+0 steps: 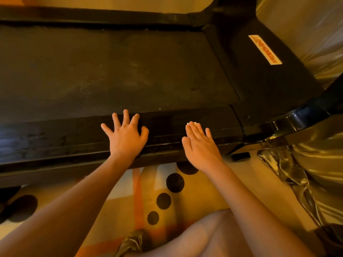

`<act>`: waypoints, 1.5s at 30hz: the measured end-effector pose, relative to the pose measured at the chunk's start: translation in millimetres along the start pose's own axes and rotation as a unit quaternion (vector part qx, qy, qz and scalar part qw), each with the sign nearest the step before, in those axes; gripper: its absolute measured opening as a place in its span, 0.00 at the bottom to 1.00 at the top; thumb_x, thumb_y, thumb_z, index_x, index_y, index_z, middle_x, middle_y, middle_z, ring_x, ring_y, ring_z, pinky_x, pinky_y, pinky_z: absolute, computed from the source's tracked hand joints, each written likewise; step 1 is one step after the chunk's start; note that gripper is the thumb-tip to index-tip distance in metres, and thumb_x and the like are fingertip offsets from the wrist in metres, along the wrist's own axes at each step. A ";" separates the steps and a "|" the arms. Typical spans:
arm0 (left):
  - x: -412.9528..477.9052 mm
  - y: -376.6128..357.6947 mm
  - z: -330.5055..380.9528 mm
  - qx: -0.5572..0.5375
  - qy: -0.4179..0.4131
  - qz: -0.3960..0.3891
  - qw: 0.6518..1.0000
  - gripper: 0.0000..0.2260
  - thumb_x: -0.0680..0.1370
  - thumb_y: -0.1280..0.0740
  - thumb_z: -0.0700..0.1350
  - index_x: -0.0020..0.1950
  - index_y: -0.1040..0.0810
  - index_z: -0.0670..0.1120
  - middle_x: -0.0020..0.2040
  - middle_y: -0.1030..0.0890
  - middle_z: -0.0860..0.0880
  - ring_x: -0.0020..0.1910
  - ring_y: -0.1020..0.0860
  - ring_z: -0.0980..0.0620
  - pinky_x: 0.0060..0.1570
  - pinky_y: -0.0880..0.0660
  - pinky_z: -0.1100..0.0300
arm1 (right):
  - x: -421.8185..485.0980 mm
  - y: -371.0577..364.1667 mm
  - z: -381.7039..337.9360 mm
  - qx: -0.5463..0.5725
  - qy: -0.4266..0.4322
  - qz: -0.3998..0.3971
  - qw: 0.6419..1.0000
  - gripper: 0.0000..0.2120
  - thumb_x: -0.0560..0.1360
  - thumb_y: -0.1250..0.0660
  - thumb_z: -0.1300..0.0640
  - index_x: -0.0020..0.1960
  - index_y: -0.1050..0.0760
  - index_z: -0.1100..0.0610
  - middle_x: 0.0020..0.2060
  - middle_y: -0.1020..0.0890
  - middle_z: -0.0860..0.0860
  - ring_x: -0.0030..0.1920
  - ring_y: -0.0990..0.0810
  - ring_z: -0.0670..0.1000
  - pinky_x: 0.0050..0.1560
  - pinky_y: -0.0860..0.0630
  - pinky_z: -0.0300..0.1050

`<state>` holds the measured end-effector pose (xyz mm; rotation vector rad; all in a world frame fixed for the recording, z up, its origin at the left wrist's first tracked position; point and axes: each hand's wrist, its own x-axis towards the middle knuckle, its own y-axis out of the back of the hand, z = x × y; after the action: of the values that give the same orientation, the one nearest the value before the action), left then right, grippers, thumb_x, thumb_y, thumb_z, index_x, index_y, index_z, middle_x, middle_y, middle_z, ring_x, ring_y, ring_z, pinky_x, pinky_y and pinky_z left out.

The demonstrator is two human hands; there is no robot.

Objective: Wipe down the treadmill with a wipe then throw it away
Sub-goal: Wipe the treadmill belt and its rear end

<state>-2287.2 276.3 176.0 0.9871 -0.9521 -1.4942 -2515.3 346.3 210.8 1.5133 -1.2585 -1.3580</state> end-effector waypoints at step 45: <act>8.3 -6.7 19.8 0.000 0.057 0.028 0.998 0.27 0.84 0.48 0.60 0.82 0.41 0.53 0.83 0.44 0.44 0.82 0.54 0.36 0.73 0.58 0.25 | 25.0 8.7 31.6 -0.023 0.037 0.027 0.999 0.32 0.86 0.59 0.39 0.84 0.59 0.54 0.83 0.58 0.51 0.82 0.62 0.50 0.79 0.64 0.48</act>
<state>-2308.8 270.1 175.7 1.0260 -0.8920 -1.3764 -2548.9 322.7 207.0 1.4727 -1.2059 -1.2770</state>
